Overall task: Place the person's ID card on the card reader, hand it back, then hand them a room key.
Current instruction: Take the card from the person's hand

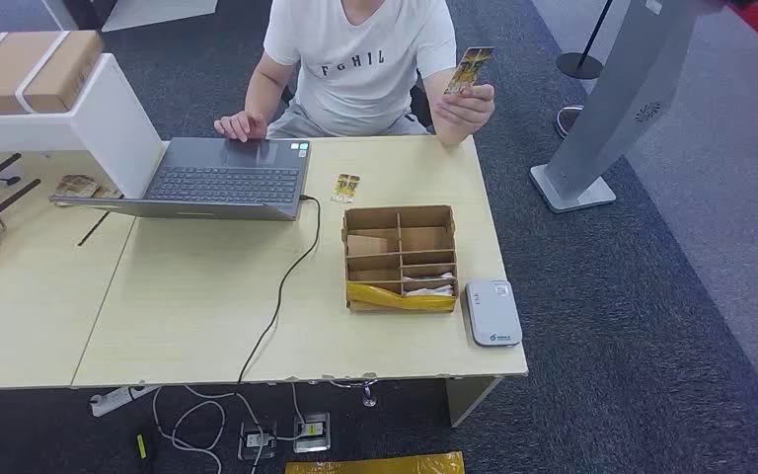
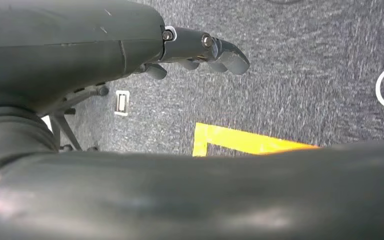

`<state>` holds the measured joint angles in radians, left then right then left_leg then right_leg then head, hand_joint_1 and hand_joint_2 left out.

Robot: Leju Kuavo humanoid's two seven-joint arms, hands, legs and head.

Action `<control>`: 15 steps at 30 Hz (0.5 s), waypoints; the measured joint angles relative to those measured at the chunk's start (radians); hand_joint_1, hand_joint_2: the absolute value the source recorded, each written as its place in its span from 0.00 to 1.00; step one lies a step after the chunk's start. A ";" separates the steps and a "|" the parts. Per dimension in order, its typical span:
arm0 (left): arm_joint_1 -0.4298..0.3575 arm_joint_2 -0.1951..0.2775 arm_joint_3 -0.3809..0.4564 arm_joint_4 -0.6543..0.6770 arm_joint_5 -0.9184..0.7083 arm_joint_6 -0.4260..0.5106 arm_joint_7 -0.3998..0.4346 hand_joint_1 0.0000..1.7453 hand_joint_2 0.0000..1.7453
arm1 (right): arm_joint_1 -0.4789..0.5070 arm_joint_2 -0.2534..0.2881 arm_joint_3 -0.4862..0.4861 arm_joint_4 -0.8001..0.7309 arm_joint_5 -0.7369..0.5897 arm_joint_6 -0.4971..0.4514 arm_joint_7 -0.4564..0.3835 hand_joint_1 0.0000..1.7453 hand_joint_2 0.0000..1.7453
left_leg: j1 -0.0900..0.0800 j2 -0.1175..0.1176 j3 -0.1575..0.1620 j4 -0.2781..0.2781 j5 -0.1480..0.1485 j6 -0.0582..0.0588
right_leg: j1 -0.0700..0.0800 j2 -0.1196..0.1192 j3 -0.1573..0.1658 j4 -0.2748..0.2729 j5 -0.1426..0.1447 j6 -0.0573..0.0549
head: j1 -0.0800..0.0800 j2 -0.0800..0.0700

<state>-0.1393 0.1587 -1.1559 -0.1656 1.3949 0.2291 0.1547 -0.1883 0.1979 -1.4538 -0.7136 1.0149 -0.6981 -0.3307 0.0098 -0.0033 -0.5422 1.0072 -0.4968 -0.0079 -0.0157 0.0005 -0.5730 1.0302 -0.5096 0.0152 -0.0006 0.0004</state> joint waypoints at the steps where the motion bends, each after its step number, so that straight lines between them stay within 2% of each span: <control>1: 0.000 0.000 0.000 0.000 0.000 -0.002 0.000 0.00 0.00 | -0.003 0.006 0.000 -0.019 -0.019 0.000 -0.029 0.00 0.00 | 0.000 0.000 0.000 0.000 0.000 0.000 | 0.000 0.000 0.000 0.000 0.000 0.000 | 0.000 0.000; 2: 0.000 0.000 0.000 0.000 0.000 -0.003 0.000 0.00 0.00 | -0.007 0.010 0.000 -0.037 -0.041 -0.001 -0.060 0.00 0.00 | 0.000 0.000 0.000 0.000 0.000 0.000 | 0.000 0.000 0.000 0.000 0.000 0.000 | 0.000 0.000; 4: 0.000 0.000 0.000 0.000 -0.001 -0.008 0.000 0.00 0.00 | -0.027 0.022 0.000 -0.103 -0.136 0.000 -0.179 0.00 0.00 | 0.000 0.001 0.000 0.000 0.000 0.000 | 0.000 0.001 0.000 0.000 0.000 0.000 | 0.000 0.000; 6: -0.001 0.001 0.000 0.000 -0.005 -0.014 0.000 0.00 0.00 | -0.039 0.014 0.006 -0.169 -0.252 0.005 -0.221 0.00 0.00 | -0.001 0.000 0.002 0.001 0.000 0.000 | -0.001 0.000 0.000 -0.001 0.001 0.001 | 0.000 0.000; 7: -0.001 0.003 0.000 0.000 -0.008 -0.019 0.000 0.00 0.00 | -0.031 0.002 0.019 -0.215 -0.314 0.006 -0.179 0.00 0.00 | -0.002 -0.002 0.002 0.001 0.000 0.001 | -0.002 -0.002 0.001 -0.001 0.000 0.002 | 0.000 0.000; 10: 0.003 0.012 0.000 0.000 -0.012 -0.027 0.000 0.00 0.00 | 0.039 -0.071 0.107 -0.402 -0.450 0.002 0.088 0.00 0.00 | -0.005 -0.008 0.000 0.001 -0.001 0.002 | -0.006 -0.007 0.003 0.000 -0.001 0.003 | 0.000 0.000; 11: 0.004 0.015 0.000 0.000 -0.010 -0.025 0.000 0.00 0.00 | 0.062 -0.100 0.142 -0.466 -0.470 0.001 0.150 0.00 0.00 | -0.006 -0.005 0.000 0.000 -0.002 0.002 | -0.006 -0.004 0.003 0.000 -0.001 0.003 | 0.000 0.000; 13: 0.004 0.019 0.000 0.001 -0.004 -0.018 0.000 0.00 0.00 | 0.097 -0.147 0.206 -0.583 -0.487 0.001 0.184 0.00 0.00 | -0.006 0.002 0.000 0.000 -0.004 0.003 | -0.006 0.002 0.002 0.000 -0.001 0.003 | 0.000 0.000; 15: -0.001 0.019 0.001 0.001 0.000 -0.009 0.000 0.00 0.00 | 0.125 -0.161 0.259 -0.685 -0.475 0.001 0.144 0.00 0.00 | -0.006 0.003 0.001 0.000 -0.004 0.004 | -0.006 0.003 0.003 0.000 -0.001 0.003 | 0.000 0.000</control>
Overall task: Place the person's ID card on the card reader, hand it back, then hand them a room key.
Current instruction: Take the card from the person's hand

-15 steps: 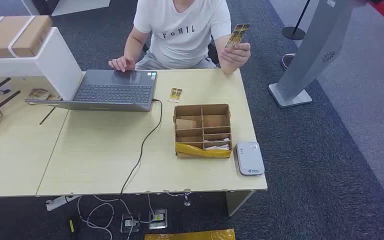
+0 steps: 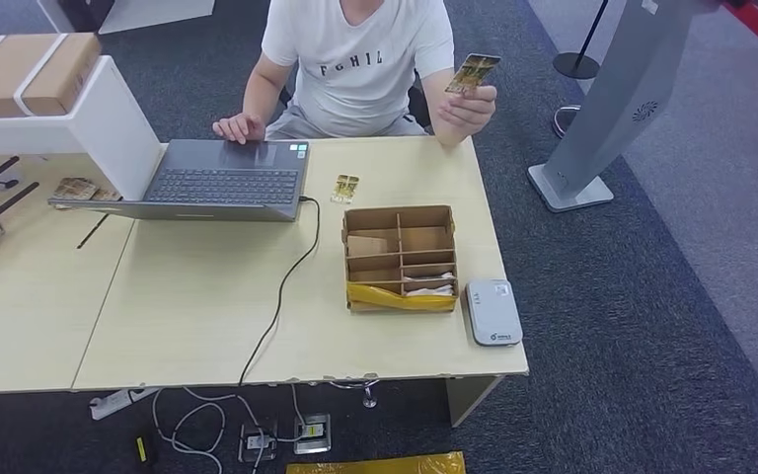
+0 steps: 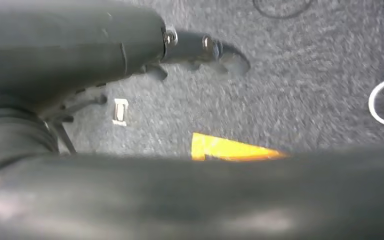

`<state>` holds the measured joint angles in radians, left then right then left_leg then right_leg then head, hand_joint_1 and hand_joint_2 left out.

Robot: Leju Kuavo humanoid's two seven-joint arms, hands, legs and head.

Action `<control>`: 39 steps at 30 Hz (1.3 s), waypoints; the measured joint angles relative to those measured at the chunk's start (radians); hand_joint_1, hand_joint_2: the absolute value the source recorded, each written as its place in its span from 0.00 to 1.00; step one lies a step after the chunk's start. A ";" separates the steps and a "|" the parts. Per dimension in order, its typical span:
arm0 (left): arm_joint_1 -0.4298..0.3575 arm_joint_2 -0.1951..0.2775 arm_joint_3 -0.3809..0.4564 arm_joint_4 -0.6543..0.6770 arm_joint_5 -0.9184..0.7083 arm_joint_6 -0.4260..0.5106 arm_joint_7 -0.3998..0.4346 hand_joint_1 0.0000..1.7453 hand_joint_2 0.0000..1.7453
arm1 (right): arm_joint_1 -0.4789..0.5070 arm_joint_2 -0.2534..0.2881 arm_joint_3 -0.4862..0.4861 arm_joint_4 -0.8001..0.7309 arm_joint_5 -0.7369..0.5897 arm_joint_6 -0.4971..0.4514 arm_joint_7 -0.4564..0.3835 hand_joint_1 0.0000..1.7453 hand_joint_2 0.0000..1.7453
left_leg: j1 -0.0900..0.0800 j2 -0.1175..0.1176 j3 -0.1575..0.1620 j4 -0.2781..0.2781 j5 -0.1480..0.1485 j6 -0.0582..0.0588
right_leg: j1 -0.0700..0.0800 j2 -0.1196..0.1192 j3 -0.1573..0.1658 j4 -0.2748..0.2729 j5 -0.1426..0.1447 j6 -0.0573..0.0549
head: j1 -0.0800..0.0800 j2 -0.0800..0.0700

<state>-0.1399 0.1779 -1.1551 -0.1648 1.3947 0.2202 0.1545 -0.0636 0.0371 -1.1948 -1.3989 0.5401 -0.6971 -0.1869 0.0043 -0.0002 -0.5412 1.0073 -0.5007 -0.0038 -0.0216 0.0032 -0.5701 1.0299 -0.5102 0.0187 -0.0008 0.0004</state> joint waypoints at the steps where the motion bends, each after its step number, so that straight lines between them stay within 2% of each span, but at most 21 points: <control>1: -0.001 0.000 0.000 0.000 0.000 0.002 0.000 0.00 0.00 | 0.013 0.006 0.025 -0.049 0.011 0.000 -0.032 0.00 0.00 | 0.000 0.000 0.000 0.000 0.000 0.000 | 0.000 -0.001 0.000 0.000 0.000 0.000 | 0.000 0.000; 6: -0.002 -0.004 0.000 0.000 -0.003 -0.006 0.000 0.00 0.00 | 0.064 0.062 0.132 -0.244 0.017 0.000 -0.166 0.00 0.00 | 0.001 -0.003 0.001 0.000 0.003 0.001 | 0.001 -0.003 0.000 0.000 0.000 0.000 | 0.000 0.000; 10: -0.002 -0.004 0.000 0.000 -0.007 -0.011 0.000 0.00 0.00 | 0.095 0.077 0.189 -0.340 -0.027 0.001 -0.191 0.00 0.00 | 0.001 -0.003 0.001 0.000 0.003 0.001 | 0.002 -0.003 0.000 0.000 0.000 0.000 | 0.000 0.000; 12: -0.001 -0.003 0.000 0.000 -0.013 -0.017 0.000 0.00 0.00 | 0.119 0.056 0.222 -0.379 -0.079 0.002 -0.193 0.00 0.00 | 0.001 -0.003 0.000 0.000 0.003 0.001 | 0.001 -0.003 0.000 0.000 0.000 0.000 | 0.000 0.000; 13: -0.001 -0.002 0.000 0.000 -0.016 -0.020 -0.001 0.00 0.00 | 0.128 0.033 0.240 -0.396 -0.101 0.002 -0.180 0.00 0.25 | 0.000 -0.003 -0.001 0.000 0.003 0.001 | 0.001 -0.003 0.000 0.000 0.000 0.000 | 0.000 0.000; 16: -0.002 0.001 0.000 0.000 -0.023 -0.028 -0.002 0.00 0.00 | 0.134 -0.060 0.290 -0.436 -0.117 0.004 -0.074 0.00 1.00 | 0.000 -0.002 -0.001 0.000 0.002 0.001 | 0.000 -0.003 0.000 0.000 0.000 0.000 | 0.000 0.000; 19: -0.003 0.006 0.000 0.000 -0.033 -0.037 -0.006 0.00 0.00 | 0.113 -0.193 0.351 -0.451 -0.120 0.007 0.095 0.00 1.00 | -0.003 -0.002 -0.003 0.000 0.003 0.002 | -0.002 -0.003 0.001 0.000 0.002 0.002 | 0.000 0.000; 21: -0.004 0.011 0.000 0.000 -0.045 -0.050 -0.009 0.00 0.00 | 0.048 -0.331 0.416 -0.441 -0.172 0.039 0.189 0.00 1.00 | -0.005 -0.002 -0.009 0.000 0.003 0.004 | -0.005 -0.002 0.000 0.001 0.003 0.004 | 0.000 0.000; 24: -0.012 0.023 0.000 0.000 -0.062 -0.068 -0.017 0.00 0.00 | -0.175 -0.562 0.574 -0.388 -0.268 0.214 0.236 0.00 1.00 | -0.007 0.000 -0.022 0.000 0.004 0.006 | -0.007 -0.001 -0.002 0.002 0.004 0.005 | -0.002 0.000; 26: -0.019 0.028 0.000 0.000 -0.069 -0.073 -0.023 0.00 0.00 | -0.323 -0.666 0.713 -0.362 -0.253 0.326 0.296 0.00 1.00 | -0.007 -0.006 -0.023 0.000 0.007 0.007 | -0.006 -0.007 -0.003 0.002 0.004 0.005 | -0.003 0.000; 28: -0.021 0.029 0.000 0.000 -0.074 -0.077 -0.028 0.00 0.00 | -0.421 -0.736 0.848 -0.358 -0.216 0.360 0.395 0.00 1.00 | -0.006 -0.018 -0.022 0.001 0.013 0.008 | -0.006 -0.019 -0.004 0.002 0.004 0.005 | -0.003 0.000; 30: -0.017 0.030 -0.001 0.000 -0.079 -0.081 -0.030 0.00 0.00 | -0.476 -0.793 0.956 -0.358 -0.201 0.362 0.453 0.00 1.00 | -0.006 -0.028 -0.018 0.001 0.017 0.008 | -0.005 -0.028 -0.007 0.002 0.005 0.005 | -0.003 0.000; 34: -0.009 0.033 -0.002 0.000 -0.089 -0.087 -0.030 0.00 0.00 | -0.547 -0.890 1.139 -0.369 -0.204 0.412 0.470 0.00 1.00 | -0.005 -0.030 -0.017 0.001 0.016 0.007 | -0.004 -0.030 -0.010 0.002 0.004 0.005 | -0.003 0.000; 39: -0.009 0.035 -0.003 0.000 -0.100 -0.096 -0.032 0.00 0.00 | -0.612 -0.955 1.302 -0.407 -0.197 0.545 0.510 0.00 1.00 | -0.005 -0.027 -0.016 0.001 0.014 0.005 | -0.004 -0.025 -0.010 0.002 0.003 0.004 | -0.003 0.000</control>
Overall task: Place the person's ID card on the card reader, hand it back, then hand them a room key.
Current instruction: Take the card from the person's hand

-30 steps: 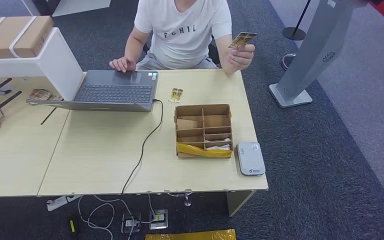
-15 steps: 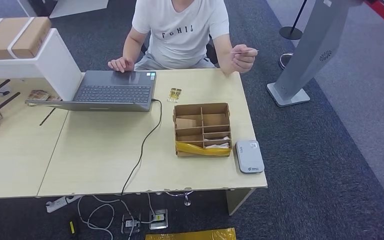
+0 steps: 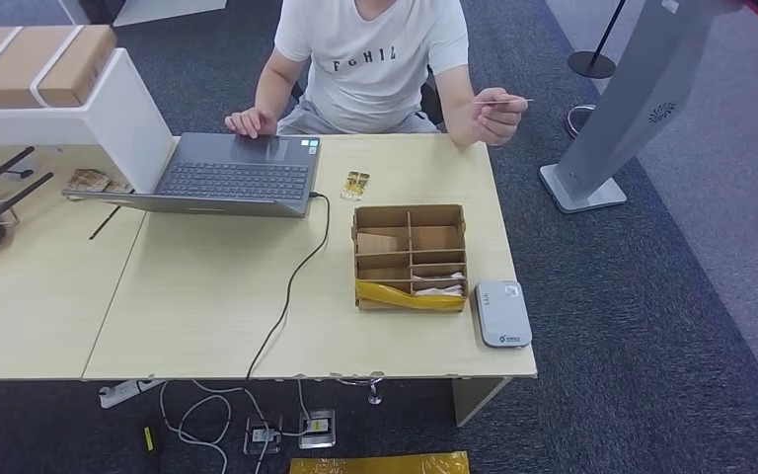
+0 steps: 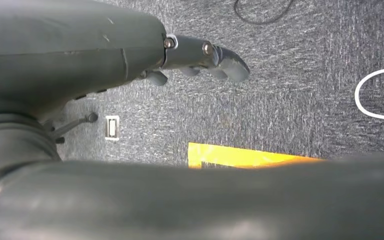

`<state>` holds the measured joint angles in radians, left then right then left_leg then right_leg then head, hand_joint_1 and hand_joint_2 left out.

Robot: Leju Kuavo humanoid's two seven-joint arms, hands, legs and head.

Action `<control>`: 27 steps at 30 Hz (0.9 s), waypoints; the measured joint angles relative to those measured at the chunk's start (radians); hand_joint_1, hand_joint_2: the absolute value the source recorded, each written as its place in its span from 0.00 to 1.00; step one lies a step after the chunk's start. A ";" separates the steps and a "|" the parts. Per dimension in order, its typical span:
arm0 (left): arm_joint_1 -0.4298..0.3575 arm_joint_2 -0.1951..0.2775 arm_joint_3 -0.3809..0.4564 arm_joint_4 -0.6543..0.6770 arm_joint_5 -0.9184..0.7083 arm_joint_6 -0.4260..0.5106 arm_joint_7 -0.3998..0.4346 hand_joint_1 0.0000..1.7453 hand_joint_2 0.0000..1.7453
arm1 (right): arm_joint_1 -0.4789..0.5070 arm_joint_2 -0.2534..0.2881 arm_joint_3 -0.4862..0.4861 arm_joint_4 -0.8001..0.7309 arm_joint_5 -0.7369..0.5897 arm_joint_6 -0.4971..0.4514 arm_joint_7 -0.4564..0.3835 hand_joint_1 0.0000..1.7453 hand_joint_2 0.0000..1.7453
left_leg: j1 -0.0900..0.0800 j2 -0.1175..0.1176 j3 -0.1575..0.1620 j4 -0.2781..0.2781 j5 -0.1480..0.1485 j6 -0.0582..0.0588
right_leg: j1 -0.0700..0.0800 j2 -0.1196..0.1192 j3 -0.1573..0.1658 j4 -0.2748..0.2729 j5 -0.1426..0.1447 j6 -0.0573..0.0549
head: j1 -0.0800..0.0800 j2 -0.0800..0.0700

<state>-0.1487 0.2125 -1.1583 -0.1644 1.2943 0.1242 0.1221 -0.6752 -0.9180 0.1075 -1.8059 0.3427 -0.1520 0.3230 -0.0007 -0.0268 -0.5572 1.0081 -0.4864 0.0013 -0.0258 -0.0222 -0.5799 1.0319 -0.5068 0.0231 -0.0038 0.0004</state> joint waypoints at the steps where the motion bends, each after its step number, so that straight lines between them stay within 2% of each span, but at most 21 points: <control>1: 0.000 0.001 0.000 0.000 -0.003 -0.002 0.000 0.00 0.00 | -0.013 -0.007 0.032 -0.010 0.004 0.031 0.010 0.00 1.00 | 0.000 0.001 0.000 0.000 0.000 0.000 | 0.000 0.001 0.000 0.000 0.000 0.000 | 0.000 0.000; 6: 0.000 0.001 -0.001 0.000 -0.008 -0.007 -0.003 0.00 0.00 | -0.057 -0.027 0.169 -0.056 0.020 0.092 0.044 0.00 1.00 | 0.000 0.002 0.002 0.000 0.000 0.000 | 0.000 0.002 0.001 0.000 0.001 0.001 | 0.000 0.000; 11: 0.000 0.002 -0.001 0.000 -0.020 -0.010 -0.009 0.00 0.00 | -0.066 -0.035 0.254 -0.073 0.015 0.119 0.035 0.00 1.00 | 0.000 0.004 0.002 0.000 0.000 0.000 | 0.000 0.004 0.001 0.000 0.001 0.000 | 0.000 0.000; 16: 0.000 0.006 -0.011 0.000 -0.043 -0.027 -0.025 0.00 0.00 | -0.058 -0.033 0.346 -0.072 0.008 0.209 0.041 0.00 1.00 | 0.001 0.005 0.003 0.000 0.000 0.000 | 0.001 0.005 0.001 0.000 0.001 0.000 | 0.000 0.000; 23: 0.000 0.014 -0.028 0.000 -0.053 -0.039 -0.030 0.00 0.00 | -0.019 -0.015 0.466 -0.054 0.035 0.238 0.038 0.00 1.00 | 0.001 0.006 0.002 0.000 0.000 0.000 | 0.001 0.005 0.001 0.000 0.001 0.000 | 0.000 0.000; 27: -0.001 0.014 -0.038 0.000 -0.058 -0.039 -0.030 0.00 0.00 | -0.004 0.026 0.521 -0.005 0.108 0.237 -0.001 0.00 1.00 | 0.001 0.006 0.002 0.000 0.000 0.000 | 0.001 0.006 0.001 0.000 0.001 0.000 | 0.000 0.000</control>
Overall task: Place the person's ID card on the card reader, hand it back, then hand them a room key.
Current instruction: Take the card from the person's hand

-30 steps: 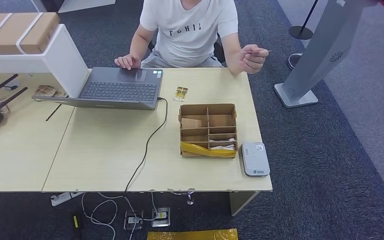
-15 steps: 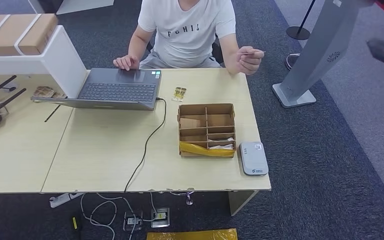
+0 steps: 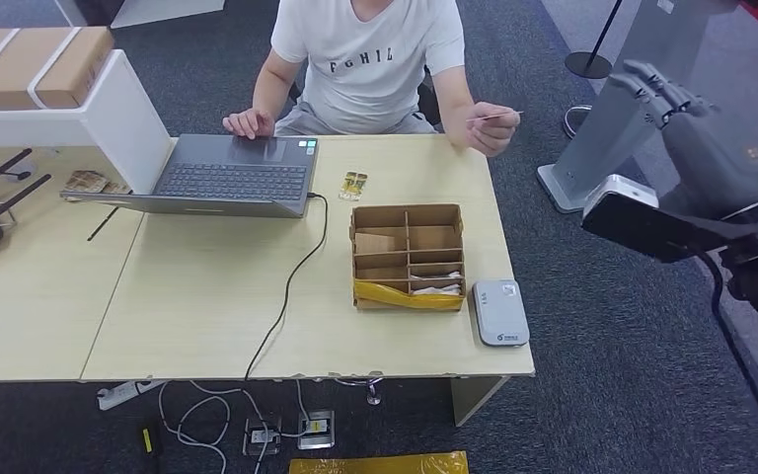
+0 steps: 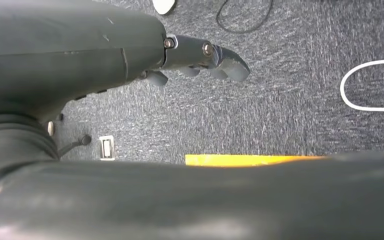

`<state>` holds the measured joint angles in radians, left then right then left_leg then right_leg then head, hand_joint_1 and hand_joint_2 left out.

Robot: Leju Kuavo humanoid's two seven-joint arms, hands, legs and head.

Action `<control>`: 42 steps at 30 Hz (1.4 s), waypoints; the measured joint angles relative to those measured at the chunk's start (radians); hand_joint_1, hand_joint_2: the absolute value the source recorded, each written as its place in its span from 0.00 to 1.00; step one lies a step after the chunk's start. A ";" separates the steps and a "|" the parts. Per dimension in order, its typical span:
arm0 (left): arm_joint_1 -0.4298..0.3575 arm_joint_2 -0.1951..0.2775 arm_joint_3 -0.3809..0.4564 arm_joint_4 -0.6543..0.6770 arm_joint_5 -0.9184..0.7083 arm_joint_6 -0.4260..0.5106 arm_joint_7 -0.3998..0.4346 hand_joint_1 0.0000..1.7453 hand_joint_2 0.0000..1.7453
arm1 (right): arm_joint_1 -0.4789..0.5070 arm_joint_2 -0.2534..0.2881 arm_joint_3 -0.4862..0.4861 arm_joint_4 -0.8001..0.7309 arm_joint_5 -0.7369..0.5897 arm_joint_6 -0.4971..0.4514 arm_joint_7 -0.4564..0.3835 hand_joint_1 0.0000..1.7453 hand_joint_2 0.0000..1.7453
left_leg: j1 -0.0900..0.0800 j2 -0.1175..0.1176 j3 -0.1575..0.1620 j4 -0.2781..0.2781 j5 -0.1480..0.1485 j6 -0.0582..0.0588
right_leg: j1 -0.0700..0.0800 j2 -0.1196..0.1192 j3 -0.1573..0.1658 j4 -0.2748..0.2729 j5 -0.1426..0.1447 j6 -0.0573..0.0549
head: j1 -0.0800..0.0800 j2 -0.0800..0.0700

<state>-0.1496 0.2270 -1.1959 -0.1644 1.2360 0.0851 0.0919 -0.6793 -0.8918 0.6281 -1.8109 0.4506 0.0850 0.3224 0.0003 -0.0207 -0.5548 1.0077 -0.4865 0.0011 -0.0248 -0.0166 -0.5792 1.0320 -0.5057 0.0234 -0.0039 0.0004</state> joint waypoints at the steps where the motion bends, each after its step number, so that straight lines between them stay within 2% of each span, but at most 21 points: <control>1: 0.000 0.000 -0.002 0.000 -0.001 0.000 0.000 0.00 0.00 | 0.003 0.015 0.012 0.018 0.023 -0.004 -0.012 0.00 1.00 | 0.000 0.000 0.000 0.000 0.000 0.000 | 0.000 0.000 0.000 0.000 0.000 0.000 | 0.000 0.000; 8: -0.001 -0.001 -0.014 0.000 -0.011 0.000 0.000 0.00 0.00 | 0.035 0.128 0.063 0.165 0.152 -0.076 -0.111 0.00 1.00 | 0.000 0.000 0.000 0.000 0.000 0.000 | 0.000 0.001 0.000 0.000 0.000 0.000 | 0.000 0.000; 17: -0.002 -0.002 -0.025 0.000 -0.012 0.001 0.000 0.00 0.00 | 0.046 0.255 0.104 0.313 0.212 -0.118 -0.156 0.00 1.00 | 0.001 0.002 0.000 0.000 0.000 0.000 | 0.001 0.001 0.000 0.000 0.000 0.000 | 0.000 0.000; 21: -0.001 -0.002 -0.031 0.000 -0.012 0.003 0.005 0.00 0.00 | 0.045 0.294 0.118 0.366 0.215 -0.142 -0.165 0.00 1.00 | 0.001 0.001 0.000 0.000 0.000 0.000 | 0.001 0.001 0.000 0.000 0.000 0.000 | 0.000 0.000; 25: -0.001 -0.002 -0.036 0.000 -0.012 0.003 0.008 0.00 0.00 | 0.043 0.319 0.130 0.410 0.223 -0.154 -0.168 1.00 1.00 | 0.001 0.001 0.001 0.000 0.000 0.000 | 0.001 0.001 0.000 0.000 0.000 0.000 | 0.000 0.000; 31: -0.001 0.000 -0.044 0.000 -0.014 0.002 0.009 0.00 0.00 | 0.043 0.332 0.140 0.434 0.230 -0.133 -0.119 1.00 1.00 | 0.001 0.002 0.001 0.000 0.000 0.000 | 0.000 0.001 0.000 0.000 0.000 0.000 | 0.000 0.000; 42: 0.000 0.003 -0.060 0.000 -0.016 0.002 0.009 0.00 0.00 | 0.054 0.318 0.140 0.417 0.235 -0.092 -0.079 1.00 1.00 | 0.001 0.002 0.001 0.000 0.000 0.000 | 0.000 0.002 -0.001 0.000 0.000 0.000 | 0.000 0.000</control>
<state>-0.1491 0.2297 -1.2562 -0.1644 1.2204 0.0870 0.1007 -0.6253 -0.5738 0.7684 -1.3943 0.6857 -0.0072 0.2433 0.0009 -0.0187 -0.5535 1.0080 -0.4866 0.0008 -0.0243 -0.0149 -0.5798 1.0319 -0.5054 0.0230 -0.0036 0.0004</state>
